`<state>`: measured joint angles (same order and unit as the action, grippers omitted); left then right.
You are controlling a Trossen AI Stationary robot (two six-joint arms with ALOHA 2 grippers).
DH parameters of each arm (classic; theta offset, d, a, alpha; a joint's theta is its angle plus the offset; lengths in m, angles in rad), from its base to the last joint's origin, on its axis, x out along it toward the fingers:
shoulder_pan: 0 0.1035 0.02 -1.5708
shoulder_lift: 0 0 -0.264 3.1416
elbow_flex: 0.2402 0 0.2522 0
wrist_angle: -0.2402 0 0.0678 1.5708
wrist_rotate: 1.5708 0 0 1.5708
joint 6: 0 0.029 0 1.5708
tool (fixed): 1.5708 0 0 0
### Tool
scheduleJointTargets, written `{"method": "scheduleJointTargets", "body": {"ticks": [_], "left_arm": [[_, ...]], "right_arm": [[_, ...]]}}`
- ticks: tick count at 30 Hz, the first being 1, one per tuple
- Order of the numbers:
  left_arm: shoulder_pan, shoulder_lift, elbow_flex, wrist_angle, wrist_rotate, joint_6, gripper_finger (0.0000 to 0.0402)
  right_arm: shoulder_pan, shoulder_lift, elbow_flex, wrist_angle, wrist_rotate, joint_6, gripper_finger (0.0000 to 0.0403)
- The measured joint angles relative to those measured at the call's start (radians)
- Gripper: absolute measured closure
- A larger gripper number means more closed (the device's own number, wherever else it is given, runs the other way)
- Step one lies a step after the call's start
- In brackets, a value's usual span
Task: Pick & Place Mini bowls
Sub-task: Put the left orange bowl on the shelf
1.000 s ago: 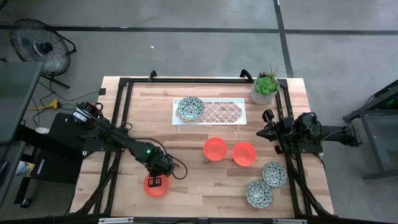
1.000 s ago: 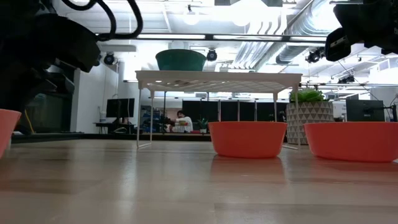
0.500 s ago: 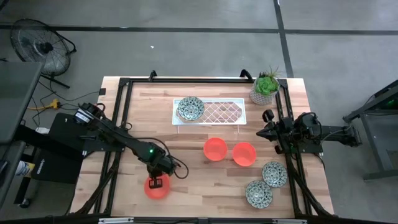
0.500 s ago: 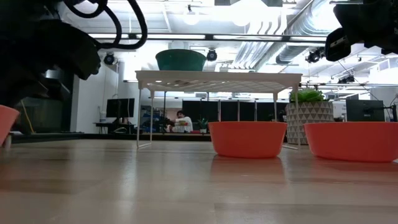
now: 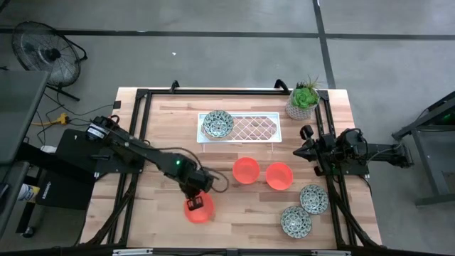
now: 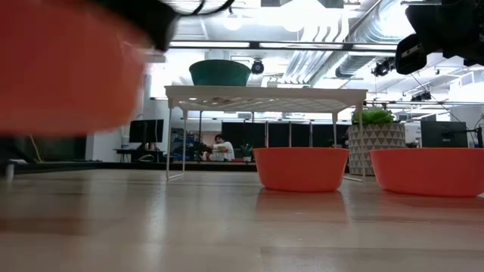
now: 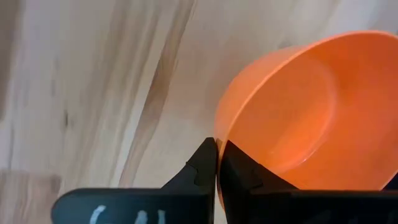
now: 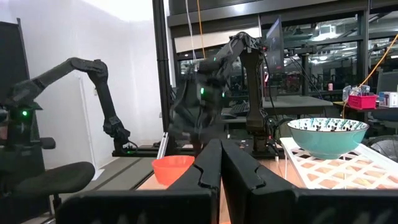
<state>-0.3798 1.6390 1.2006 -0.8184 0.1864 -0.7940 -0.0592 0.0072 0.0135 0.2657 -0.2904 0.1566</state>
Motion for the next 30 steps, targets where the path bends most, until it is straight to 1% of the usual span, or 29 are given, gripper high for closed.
{"method": "scheduleJointTargets", "body": {"ticks": [3, 8, 12, 14, 18, 22, 24, 26, 28, 30], "left_arm": [[0.036, 0.000, 0.081, -0.028, -0.020, 0.013, 0.0401], [0.086, -0.001, 0.235, -0.074, -0.098, 0.065, 0.0401], [0.119, -0.001, 0.322, -0.101, -0.152, 0.091, 0.0401], [0.136, -0.002, 0.343, -0.108, -0.168, 0.098, 0.0401], [0.164, -0.002, 0.372, -0.129, -0.177, 0.109, 0.0402], [0.186, -0.002, 0.376, -0.131, -0.174, 0.098, 0.0401], [0.199, -0.002, 0.377, -0.140, -0.152, 0.069, 0.0401], [0.210, -0.002, 0.377, -0.146, -0.129, 0.061, 0.0401], [0.220, -0.002, 0.377, -0.152, -0.115, 0.055, 0.0401], [0.231, -0.002, 0.377, -0.155, -0.093, 0.053, 0.0401]], "right_arm": [[0.000, 0.000, 0.000, 0.000, 0.000, 0.000, 0.0402], [0.000, 0.000, 0.000, 0.000, 0.000, 0.000, 0.0402], [0.000, 0.000, 0.000, 0.017, 0.021, 0.001, 0.0402], [0.000, 0.000, 0.000, 0.037, 0.038, 0.047, 0.0402], [0.001, 0.000, 0.000, 0.082, 0.065, 0.217, 0.0402], [0.001, 0.000, 0.000, 0.091, 0.060, 0.433, 0.0402], [0.001, 0.000, 0.000, 0.090, 0.056, 0.525, 0.0402], [0.001, 0.003, 0.000, 0.090, 0.046, 0.561, 0.0402], [0.001, 0.013, 0.003, 0.085, 0.002, 0.554, 0.0402], [0.001, 0.041, 0.033, 0.033, -0.036, 0.538, 0.0402]]}}
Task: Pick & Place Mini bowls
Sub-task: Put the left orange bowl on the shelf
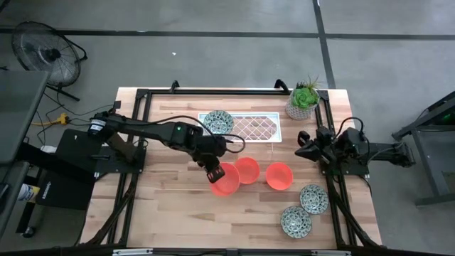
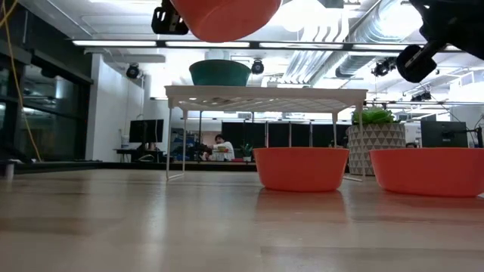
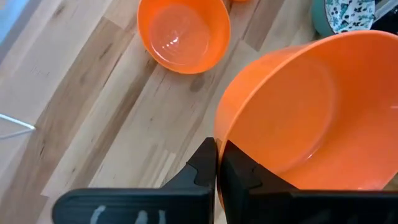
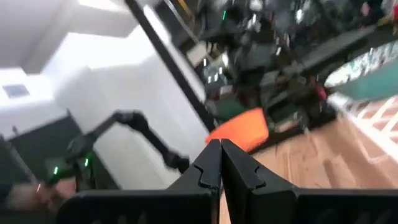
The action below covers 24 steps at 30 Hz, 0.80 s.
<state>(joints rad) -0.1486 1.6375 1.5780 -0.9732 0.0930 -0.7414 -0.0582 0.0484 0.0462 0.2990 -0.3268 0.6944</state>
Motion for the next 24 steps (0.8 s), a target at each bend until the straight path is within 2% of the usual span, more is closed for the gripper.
{"method": "scheduleJointTargets", "body": {"ticks": [6, 13, 19, 24], "left_arm": [[0.016, 0.000, 0.000, -0.004, 0.039, 0.002, 0.0401], [0.025, 0.000, 0.000, -0.041, 0.070, 0.006, 0.0401], [0.025, 0.000, 0.000, -0.091, 0.076, 0.010, 0.0401], [0.025, 0.000, 0.000, -0.152, 0.059, 0.022, 0.0401]], "right_arm": [[0.000, 0.184, 0.245, -0.245, -0.060, -0.197, 0.0402], [0.012, 0.548, 0.651, -0.630, -0.081, -0.493, 0.0402], [0.117, 0.860, 0.934, -0.749, -0.081, -0.775, 0.0400], [0.229, 1.084, 1.127, -0.844, -0.012, -0.926, 0.0359]]}}
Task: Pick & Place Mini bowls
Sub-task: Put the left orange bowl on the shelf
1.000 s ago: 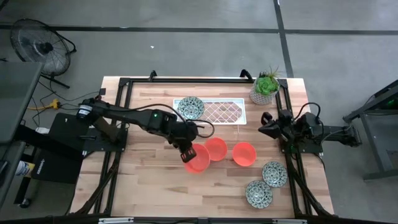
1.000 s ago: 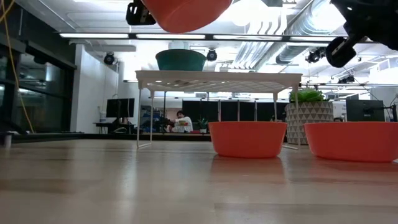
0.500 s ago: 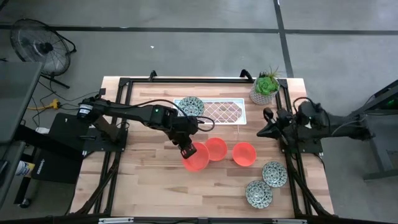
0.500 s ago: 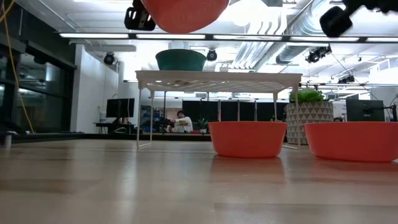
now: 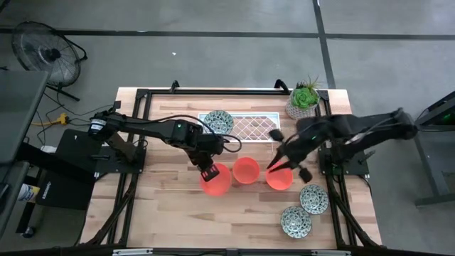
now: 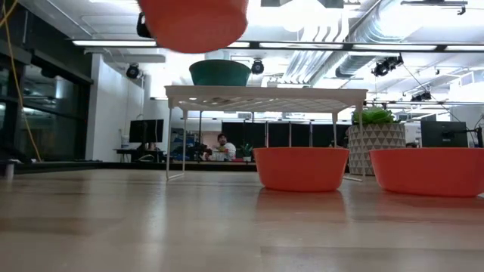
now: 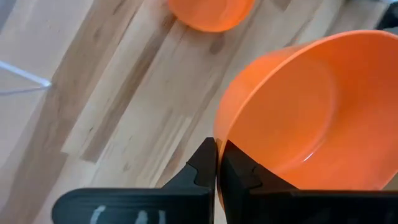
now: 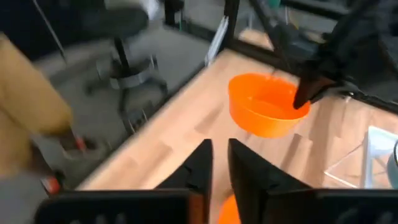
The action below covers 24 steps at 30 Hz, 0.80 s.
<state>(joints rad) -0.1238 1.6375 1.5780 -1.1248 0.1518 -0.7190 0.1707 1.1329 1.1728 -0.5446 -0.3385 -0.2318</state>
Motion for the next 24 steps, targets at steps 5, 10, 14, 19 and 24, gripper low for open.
{"method": "scheduleJointTargets", "body": {"ticks": [5, 10, 14, 19, 24], "left_arm": [[0.011, 0.000, 0.000, -0.022, -0.028, 0.031, 0.0401], [0.035, 0.000, 0.000, -0.022, -0.024, 0.078, 0.0401], [0.039, 0.000, 0.000, -0.021, -0.009, 0.114, 0.0401], [0.039, 0.000, 0.000, -0.022, -0.010, 0.136, 0.0401], [0.039, 0.000, 0.000, -0.030, -0.008, 0.156, 0.0401]], "right_arm": [[0.115, 0.171, 0.141, -0.120, 0.184, -0.172, 0.0288], [0.215, 0.331, 0.248, -0.181, 0.399, -0.325, 0.0230], [0.268, 0.468, 0.362, -0.188, 0.583, -0.393, 0.0209], [0.273, 0.635, 0.537, -0.286, 0.607, -0.392, 0.0210], [0.242, 0.771, 0.710, -0.406, 0.593, -0.379, 0.0226]]}}
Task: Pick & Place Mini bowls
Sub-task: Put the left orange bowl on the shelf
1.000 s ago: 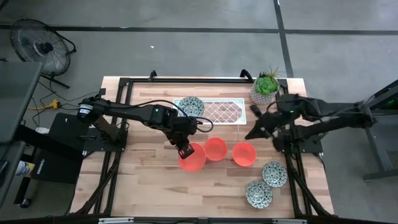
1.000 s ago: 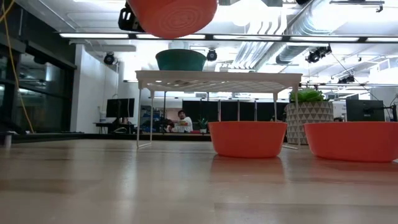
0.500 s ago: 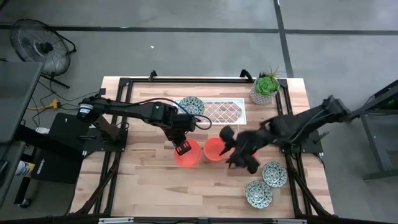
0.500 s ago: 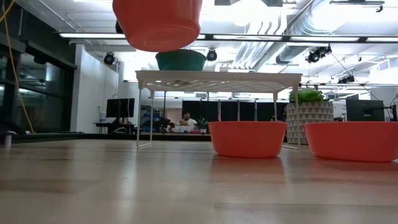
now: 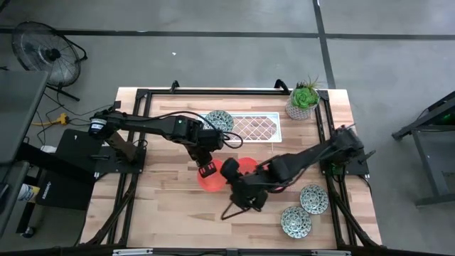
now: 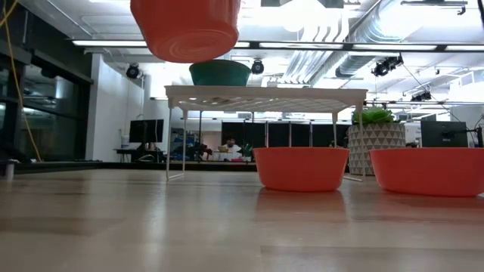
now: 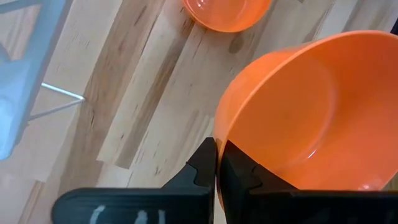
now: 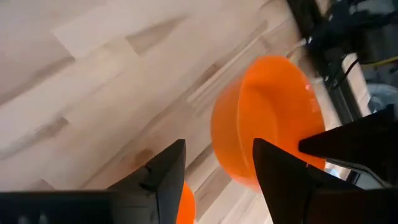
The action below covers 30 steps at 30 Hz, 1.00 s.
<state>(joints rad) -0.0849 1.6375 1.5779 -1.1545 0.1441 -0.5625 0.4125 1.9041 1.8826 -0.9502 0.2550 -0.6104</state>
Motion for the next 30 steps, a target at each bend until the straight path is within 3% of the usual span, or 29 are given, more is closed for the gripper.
{"method": "scheduleJointTargets", "body": {"ticks": [6, 17, 21, 30], "left_arm": [[0.000, 0.000, -0.001, -0.041, 0.011, 0.017, 0.0401], [0.000, 0.000, -0.001, -0.083, 0.052, 0.193, 0.0401], [0.000, 0.000, -0.001, -0.084, 0.078, 0.265, 0.0401], [0.000, 0.000, -0.001, 0.012, 0.049, 0.164, 0.0401]], "right_arm": [[-0.044, 0.072, 0.123, -0.065, -0.035, 0.000, 0.0242], [-0.057, 0.073, 0.128, -0.058, -0.142, -0.123, 0.0256], [-0.057, 0.073, 0.128, -0.081, -0.121, -0.132, 0.0254], [-0.047, 0.069, 0.127, -0.123, -0.047, -0.115, 0.0258]]}}
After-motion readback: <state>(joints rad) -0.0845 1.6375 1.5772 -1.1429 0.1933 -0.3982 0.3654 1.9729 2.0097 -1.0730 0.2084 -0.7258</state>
